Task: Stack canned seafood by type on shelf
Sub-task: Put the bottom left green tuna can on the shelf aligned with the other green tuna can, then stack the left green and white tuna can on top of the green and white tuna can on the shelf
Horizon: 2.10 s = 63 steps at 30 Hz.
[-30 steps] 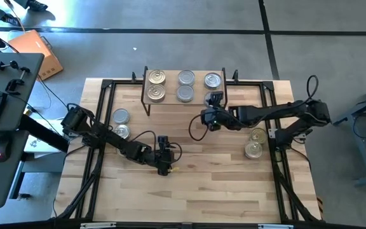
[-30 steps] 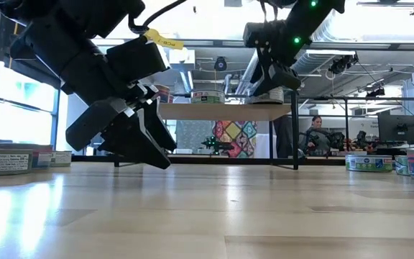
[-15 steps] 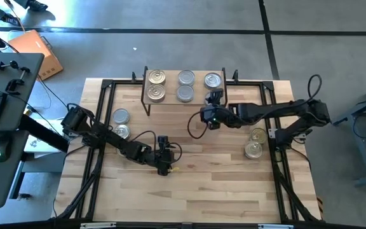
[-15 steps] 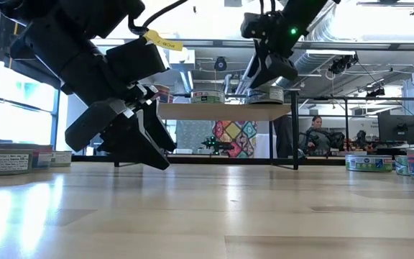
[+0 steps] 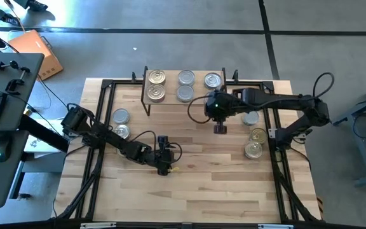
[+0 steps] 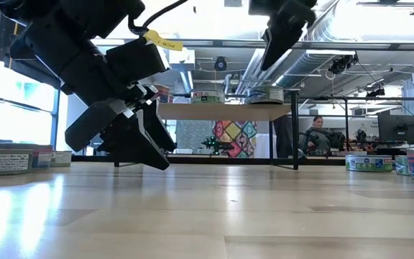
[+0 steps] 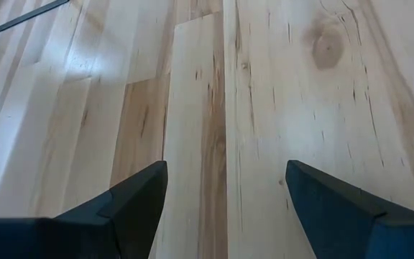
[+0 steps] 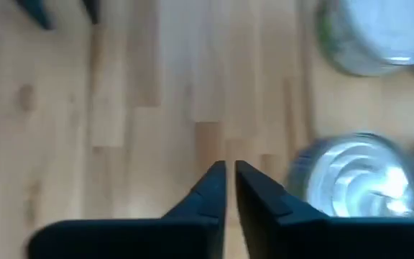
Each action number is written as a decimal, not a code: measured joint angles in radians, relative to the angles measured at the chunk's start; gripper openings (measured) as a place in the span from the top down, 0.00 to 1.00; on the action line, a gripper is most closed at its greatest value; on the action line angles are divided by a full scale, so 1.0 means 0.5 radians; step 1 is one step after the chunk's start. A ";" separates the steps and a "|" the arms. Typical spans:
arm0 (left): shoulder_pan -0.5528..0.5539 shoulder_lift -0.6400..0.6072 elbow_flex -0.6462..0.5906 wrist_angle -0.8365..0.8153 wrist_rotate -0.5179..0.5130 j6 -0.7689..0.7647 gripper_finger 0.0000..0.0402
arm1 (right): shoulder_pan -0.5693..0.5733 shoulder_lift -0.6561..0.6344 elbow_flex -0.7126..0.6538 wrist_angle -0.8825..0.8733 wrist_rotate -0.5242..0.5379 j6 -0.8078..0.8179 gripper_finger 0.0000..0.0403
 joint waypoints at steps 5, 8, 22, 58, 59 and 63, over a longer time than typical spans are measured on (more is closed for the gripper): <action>0.000 0.000 0.000 0.000 0.000 0.000 0.31 | -0.062 0.013 -0.115 -0.010 0.051 0.033 0.96; 0.000 0.000 0.000 0.000 0.001 0.000 0.31 | -0.104 0.013 -0.175 0.011 0.137 0.039 0.97; 0.001 0.000 0.000 0.002 0.001 0.000 0.31 | -0.183 0.013 -0.203 0.105 0.314 0.047 1.00; -0.014 0.000 0.001 -0.021 0.001 -0.037 0.31 | -0.003 -0.472 -0.201 -0.456 0.578 0.601 1.00; -0.016 0.000 0.001 -0.020 0.001 -0.038 0.31 | 0.024 -0.517 -0.201 -0.498 0.578 0.664 1.00; -0.020 0.000 0.001 -0.013 0.001 -0.037 0.31 | 0.170 -0.645 -0.201 -0.693 0.610 0.974 1.00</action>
